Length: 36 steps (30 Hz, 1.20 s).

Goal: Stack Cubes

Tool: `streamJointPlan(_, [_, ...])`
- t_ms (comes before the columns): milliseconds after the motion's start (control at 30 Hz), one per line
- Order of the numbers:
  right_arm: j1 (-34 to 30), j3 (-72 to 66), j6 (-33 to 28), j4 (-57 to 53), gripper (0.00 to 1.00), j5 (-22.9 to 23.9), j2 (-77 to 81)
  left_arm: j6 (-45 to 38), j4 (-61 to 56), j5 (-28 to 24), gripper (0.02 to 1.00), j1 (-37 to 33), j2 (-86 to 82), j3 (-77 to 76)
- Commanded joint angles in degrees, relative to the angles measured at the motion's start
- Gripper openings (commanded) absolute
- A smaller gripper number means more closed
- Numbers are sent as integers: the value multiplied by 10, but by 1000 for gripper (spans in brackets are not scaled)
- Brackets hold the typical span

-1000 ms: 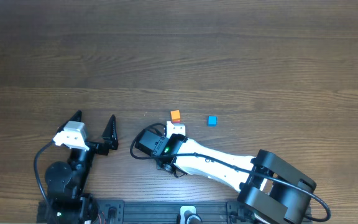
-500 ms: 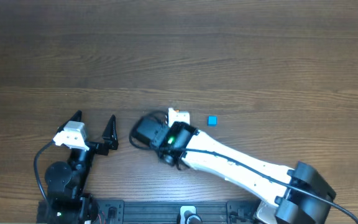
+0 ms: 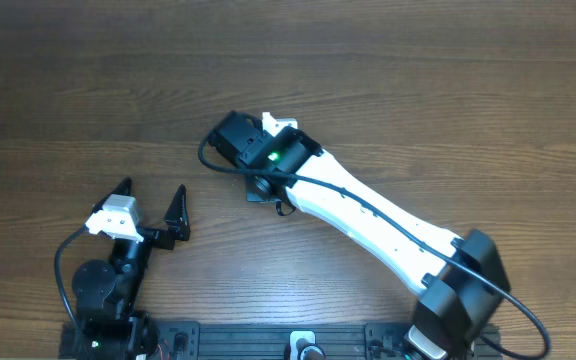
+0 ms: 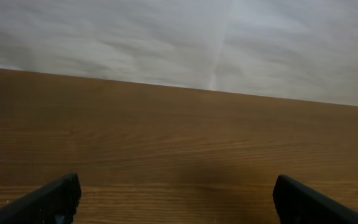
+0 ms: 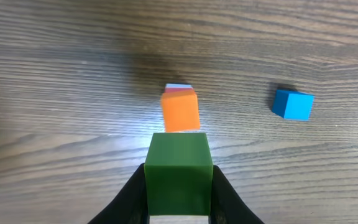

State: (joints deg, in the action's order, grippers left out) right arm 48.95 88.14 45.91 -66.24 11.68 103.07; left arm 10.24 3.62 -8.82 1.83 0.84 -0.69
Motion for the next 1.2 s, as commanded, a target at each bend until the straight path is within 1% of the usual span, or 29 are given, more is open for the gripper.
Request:
streamJointPlan(33, [-10, 19, -15, 1, 62, -1, 23, -9, 0, -1, 998, 2, -5, 3])
streamJointPlan(267, [-13, 19, -34, 11, 62, 0, 24, -9, 0, -1, 1000, 2, -5, 3])
streamJointPlan(667, [-28, 18, -34, 11, 16, -3, 33, -9, 0, -1, 1000, 2, -5, 3])
streamJointPlan(800, [-28, 18, -34, 15, 12, -3, 37, -9, 0, -1, 1000, 2, -5, 3])
streamJointPlan(933, [-28, 17, -44, 26, 9, -16, 46, -9, 0, -1, 998, 2, -5, 3])
streamJointPlan(1200, [-29, 17, -44, 25, 12, -16, 49, -9, 0, -1, 1000, 2, -5, 3])
